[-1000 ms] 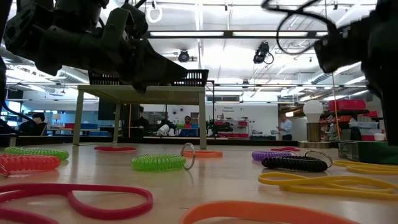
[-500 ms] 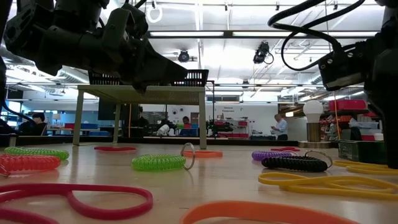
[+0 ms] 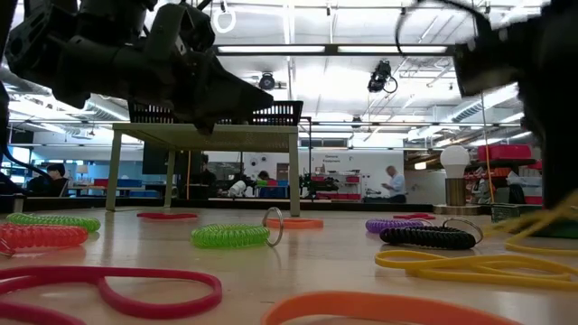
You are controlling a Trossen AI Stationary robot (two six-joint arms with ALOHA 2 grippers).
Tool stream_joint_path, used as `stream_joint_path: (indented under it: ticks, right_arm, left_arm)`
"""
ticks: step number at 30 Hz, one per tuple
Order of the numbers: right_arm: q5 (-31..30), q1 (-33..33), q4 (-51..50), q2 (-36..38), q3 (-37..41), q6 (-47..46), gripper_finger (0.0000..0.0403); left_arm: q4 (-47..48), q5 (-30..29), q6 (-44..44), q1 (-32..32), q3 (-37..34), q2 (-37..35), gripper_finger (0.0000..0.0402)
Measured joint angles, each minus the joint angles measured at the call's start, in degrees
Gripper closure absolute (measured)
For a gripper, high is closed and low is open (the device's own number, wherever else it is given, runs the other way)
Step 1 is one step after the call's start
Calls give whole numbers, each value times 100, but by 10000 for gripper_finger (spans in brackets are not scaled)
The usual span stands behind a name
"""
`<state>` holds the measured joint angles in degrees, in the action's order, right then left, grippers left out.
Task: Pick & Place Office Desk Supplies
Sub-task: Put the yellow rubber band into the right black bin on the shelf
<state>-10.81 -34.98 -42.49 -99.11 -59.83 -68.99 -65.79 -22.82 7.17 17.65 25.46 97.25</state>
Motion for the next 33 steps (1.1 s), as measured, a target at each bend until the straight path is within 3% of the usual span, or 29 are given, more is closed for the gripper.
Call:
stream_joint_path:
  ticks: [8, 18, 26, 33]
  right_arm:
    - [-762, 22, -1114, 0, -1276, 586, 399]
    - [-2097, 384, -2394, 13, -2809, 1653, 400]
    - [-3112, 1513, -1992, 16, -3775, 3740, 400]
    - [-3224, 2843, -185, 20, -4065, 6153, 400]
  left_arm:
    - [-402, -452, 121, 0, -365, -20, 392]
    - [-2048, -940, 119, 0, -1212, -20, 392]
    - [-2135, -1234, 167, 0, -1319, -20, 392]
    - [-2135, -1234, 174, 0, -1319, -20, 392]
